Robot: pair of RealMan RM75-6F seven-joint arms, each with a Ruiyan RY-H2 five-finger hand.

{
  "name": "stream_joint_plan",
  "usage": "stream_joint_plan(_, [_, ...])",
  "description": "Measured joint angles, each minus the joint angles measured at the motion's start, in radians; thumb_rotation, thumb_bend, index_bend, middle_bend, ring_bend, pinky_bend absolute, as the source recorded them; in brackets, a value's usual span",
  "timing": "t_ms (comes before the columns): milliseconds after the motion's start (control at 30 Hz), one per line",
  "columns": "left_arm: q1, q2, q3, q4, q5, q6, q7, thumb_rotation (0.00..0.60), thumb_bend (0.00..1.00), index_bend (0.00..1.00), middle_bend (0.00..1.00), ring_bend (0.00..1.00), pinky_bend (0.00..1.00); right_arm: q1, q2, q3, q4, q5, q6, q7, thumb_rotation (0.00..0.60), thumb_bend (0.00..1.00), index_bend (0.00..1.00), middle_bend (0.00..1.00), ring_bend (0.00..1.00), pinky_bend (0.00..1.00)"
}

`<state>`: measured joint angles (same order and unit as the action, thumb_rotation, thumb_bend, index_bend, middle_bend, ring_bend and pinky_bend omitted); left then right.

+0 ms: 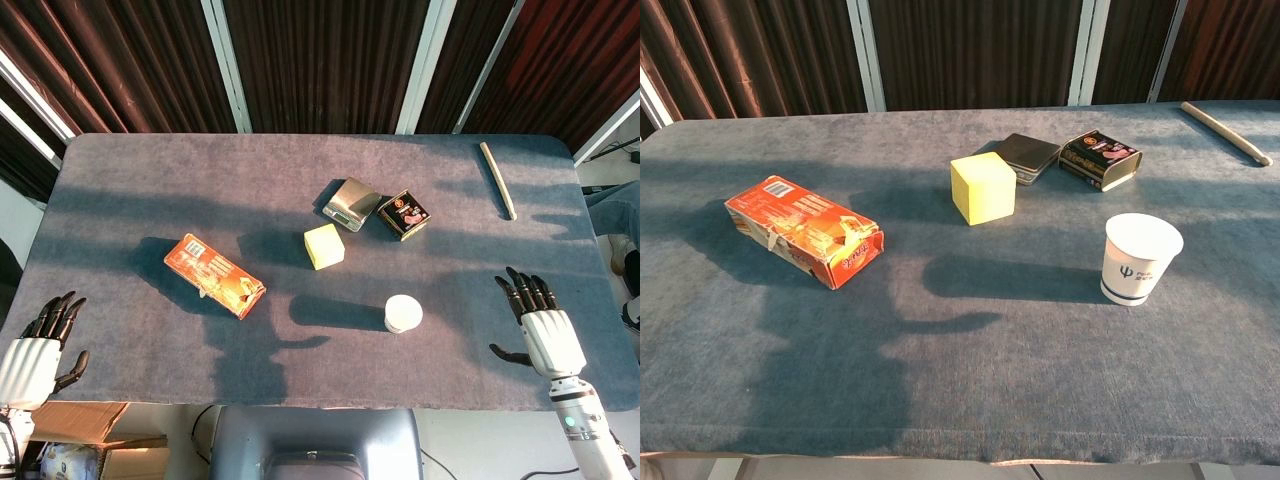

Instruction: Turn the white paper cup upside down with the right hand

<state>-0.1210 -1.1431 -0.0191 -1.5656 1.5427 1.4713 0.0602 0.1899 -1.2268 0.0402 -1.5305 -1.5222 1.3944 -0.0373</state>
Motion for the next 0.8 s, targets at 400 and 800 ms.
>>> stream_joint_plan(400, [0.004, 0.008, -0.002, -0.015, -0.014, -0.001, -0.004, 0.600, 0.39, 0.04, 0.00, 0.00, 0.26, 0.033, -0.028, 0.007, 0.054, -0.014, -0.041, 0.115, 0.600, 0.11, 0.00, 0.00, 0.00, 0.07])
stream_joint_plan(800, [0.021, 0.025, -0.005, -0.027, -0.022, 0.021, -0.032, 0.600, 0.38, 0.08, 0.02, 0.00, 0.26, 0.166, -0.147, -0.022, 0.286, -0.116, -0.160, 0.562, 0.600, 0.11, 0.00, 0.00, 0.00, 0.08])
